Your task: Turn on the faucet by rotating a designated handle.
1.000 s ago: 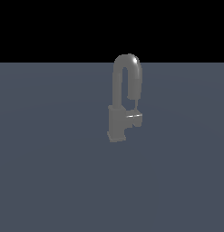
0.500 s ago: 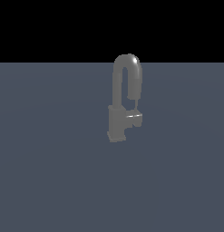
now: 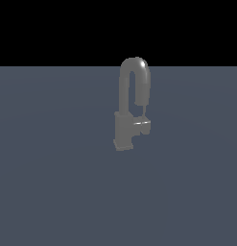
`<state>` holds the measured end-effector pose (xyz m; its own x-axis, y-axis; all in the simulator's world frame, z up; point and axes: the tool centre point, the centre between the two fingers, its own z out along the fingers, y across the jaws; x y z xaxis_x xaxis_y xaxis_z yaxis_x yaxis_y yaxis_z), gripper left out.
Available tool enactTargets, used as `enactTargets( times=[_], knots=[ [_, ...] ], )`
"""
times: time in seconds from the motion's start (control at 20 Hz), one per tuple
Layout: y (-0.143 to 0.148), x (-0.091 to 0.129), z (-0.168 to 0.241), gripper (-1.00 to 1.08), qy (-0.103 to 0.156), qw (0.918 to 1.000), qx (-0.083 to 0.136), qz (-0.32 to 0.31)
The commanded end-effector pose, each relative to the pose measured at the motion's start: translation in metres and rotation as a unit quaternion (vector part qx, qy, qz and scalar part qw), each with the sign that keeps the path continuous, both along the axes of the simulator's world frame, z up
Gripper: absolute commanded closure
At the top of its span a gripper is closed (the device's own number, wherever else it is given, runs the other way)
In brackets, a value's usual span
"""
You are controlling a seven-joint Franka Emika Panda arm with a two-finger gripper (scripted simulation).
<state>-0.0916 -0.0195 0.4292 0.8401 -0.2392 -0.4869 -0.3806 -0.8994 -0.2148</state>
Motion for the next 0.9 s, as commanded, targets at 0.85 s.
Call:
enactTargets(
  times=[0.85],
  knots=[
    [-0.033,0.084,-0.082,1.08,0.151,0.9732,0.120,-0.125]
  ],
)
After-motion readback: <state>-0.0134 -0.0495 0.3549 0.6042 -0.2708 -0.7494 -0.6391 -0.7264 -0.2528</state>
